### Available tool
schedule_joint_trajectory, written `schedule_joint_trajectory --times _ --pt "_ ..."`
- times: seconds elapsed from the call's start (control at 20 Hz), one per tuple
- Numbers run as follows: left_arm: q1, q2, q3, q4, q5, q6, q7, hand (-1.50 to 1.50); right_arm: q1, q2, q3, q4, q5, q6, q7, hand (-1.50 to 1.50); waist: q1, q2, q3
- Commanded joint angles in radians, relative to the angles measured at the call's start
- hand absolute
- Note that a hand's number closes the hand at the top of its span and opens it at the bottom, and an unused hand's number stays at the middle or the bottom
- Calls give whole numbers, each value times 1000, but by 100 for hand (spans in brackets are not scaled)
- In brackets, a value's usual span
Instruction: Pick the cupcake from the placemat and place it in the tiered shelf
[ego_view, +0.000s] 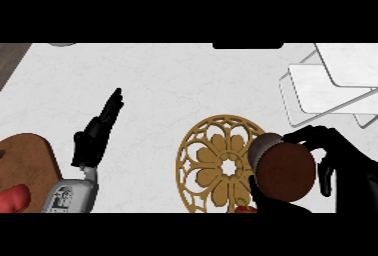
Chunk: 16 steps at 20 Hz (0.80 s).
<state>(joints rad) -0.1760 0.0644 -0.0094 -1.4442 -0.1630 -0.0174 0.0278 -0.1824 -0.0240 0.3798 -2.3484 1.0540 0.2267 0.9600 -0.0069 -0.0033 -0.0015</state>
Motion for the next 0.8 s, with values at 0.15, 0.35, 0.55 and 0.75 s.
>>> schedule_joint_trajectory --times 0.15,0.35,0.55,0.75 --pt "27 5 -12 -41 -4 -8 4 0 -272 -44 -190 -77 61 112 116 150 7 -1 0" --pt "31 -13 -34 -53 -14 -3 33 0 -361 -84 -278 -102 -7 218 142 150 4 -1 1" --pt "32 -32 -37 -52 -28 25 31 0 -436 -145 -462 -18 -81 242 75 150 4 1 1" --pt "-6 9 0 6 -11 -9 -4 0 -553 -209 -575 85 -112 231 49 150 5 1 1"
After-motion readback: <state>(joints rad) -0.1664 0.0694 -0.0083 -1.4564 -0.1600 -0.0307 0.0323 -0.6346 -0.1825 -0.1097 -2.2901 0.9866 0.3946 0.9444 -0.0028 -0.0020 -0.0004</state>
